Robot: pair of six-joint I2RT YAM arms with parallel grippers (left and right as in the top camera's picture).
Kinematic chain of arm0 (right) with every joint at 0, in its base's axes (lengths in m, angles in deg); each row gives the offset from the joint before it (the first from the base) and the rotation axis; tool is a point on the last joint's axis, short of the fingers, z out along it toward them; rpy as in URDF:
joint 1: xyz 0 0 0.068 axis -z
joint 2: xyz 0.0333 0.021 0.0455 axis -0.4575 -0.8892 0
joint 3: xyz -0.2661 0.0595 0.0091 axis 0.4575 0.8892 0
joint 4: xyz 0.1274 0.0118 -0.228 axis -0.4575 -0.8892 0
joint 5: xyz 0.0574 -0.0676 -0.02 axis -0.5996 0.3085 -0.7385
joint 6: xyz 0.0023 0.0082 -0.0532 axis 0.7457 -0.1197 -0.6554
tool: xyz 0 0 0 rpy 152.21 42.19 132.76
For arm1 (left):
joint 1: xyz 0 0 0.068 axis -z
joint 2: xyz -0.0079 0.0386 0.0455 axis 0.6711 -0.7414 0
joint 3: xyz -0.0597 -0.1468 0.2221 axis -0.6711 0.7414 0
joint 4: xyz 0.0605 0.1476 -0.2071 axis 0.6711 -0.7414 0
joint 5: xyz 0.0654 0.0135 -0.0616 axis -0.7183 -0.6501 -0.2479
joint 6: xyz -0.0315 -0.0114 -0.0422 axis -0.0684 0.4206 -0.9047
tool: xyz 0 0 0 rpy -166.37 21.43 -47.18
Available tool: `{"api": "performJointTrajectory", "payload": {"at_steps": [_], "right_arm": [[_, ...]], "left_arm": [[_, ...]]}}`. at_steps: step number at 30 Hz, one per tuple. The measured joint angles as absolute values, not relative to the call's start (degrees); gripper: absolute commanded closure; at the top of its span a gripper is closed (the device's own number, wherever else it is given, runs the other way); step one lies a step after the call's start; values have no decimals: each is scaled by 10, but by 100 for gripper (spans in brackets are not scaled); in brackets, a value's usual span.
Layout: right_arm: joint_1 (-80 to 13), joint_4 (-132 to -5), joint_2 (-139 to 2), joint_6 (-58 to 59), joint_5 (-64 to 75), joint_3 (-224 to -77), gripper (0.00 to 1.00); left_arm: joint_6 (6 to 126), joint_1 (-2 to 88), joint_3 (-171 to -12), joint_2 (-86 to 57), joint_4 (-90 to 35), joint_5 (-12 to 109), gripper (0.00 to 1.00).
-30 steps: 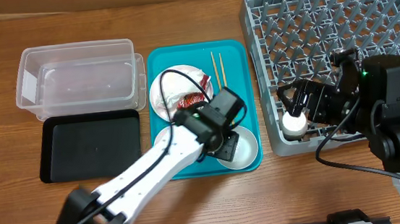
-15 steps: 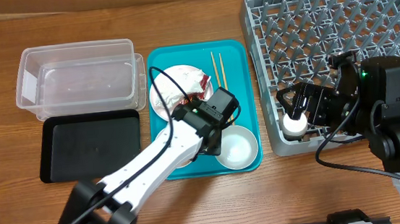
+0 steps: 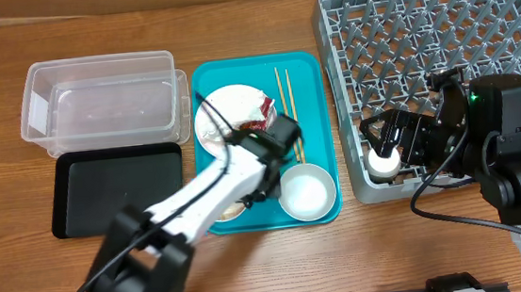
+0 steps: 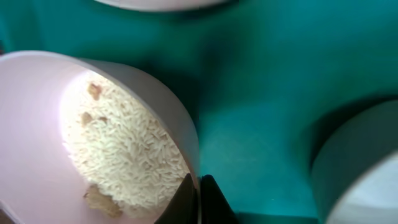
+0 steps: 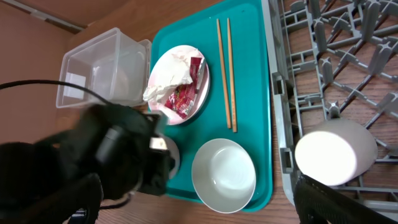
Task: Sort waste into correct bins and load items into the dishwasher
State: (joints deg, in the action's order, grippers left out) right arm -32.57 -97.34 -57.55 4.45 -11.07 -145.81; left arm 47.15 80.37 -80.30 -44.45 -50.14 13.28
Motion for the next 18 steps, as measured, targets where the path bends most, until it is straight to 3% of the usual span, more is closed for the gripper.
{"api": "performJointTrajectory", "payload": {"at_steps": [10,15,18], "right_arm": [[-326,-973,-576,44,-110,-1458,0],[-326,-973,-576,43,-109,-1458,0],[-326,-972,-576,43,-109,-1458,0]], "left_arm": [[567,571,-804,-239,-518,301,96],[673,415,-804,-248,-546,444,96],[775,301,-804,-288,-580,591,96]]}}
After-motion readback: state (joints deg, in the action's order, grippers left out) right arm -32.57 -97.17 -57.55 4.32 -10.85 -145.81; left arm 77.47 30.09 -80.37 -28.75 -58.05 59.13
